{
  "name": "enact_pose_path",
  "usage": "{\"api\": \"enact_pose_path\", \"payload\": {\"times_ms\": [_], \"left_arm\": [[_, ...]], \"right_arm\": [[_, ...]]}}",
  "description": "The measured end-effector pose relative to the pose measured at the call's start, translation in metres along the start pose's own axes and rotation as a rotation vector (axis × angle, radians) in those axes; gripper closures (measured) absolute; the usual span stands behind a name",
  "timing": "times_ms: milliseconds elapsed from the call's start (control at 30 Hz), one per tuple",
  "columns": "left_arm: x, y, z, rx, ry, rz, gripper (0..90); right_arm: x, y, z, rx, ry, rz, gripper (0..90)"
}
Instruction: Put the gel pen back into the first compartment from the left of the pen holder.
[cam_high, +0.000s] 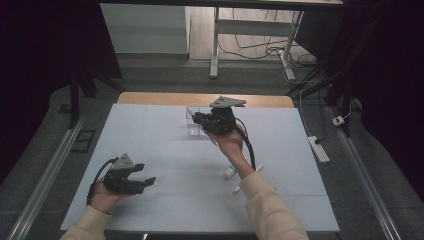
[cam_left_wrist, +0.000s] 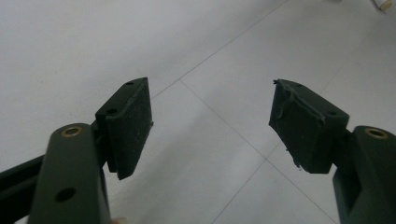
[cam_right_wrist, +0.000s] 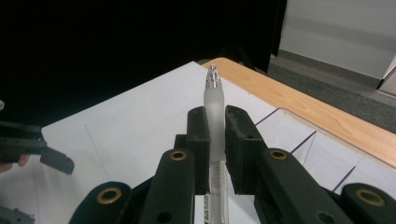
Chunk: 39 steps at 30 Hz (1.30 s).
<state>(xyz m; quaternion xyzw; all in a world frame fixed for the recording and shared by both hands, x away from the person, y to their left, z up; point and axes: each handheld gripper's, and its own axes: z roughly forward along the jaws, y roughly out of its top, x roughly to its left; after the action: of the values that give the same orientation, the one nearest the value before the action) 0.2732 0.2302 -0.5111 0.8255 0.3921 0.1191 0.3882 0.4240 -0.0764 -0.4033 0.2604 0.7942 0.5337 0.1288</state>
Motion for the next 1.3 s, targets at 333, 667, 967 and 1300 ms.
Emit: {"api": "enact_pose_path", "payload": {"times_ms": [333,667,967,1300], "left_arm": [[0.001,0.000,0.000,0.000,-0.002,-0.001,29.5],[0.001,-0.001,0.001,0.000,-0.004,-0.001,29.5],[0.001,-0.001,0.000,-0.002,-0.006,-0.001,29.5],[0.003,-0.001,-0.001,-0.008,-0.010,-0.008,29.5]], "right_arm": [[-0.013,0.009,0.004,-0.030,-0.024,0.032,79.4],[-0.021,0.011,0.011,-0.042,-0.043,0.039,79.4],[-0.024,0.014,0.017,-0.041,-0.050,0.037,79.4],[-0.024,0.023,0.025,-0.045,-0.056,0.021,79.4]]}}
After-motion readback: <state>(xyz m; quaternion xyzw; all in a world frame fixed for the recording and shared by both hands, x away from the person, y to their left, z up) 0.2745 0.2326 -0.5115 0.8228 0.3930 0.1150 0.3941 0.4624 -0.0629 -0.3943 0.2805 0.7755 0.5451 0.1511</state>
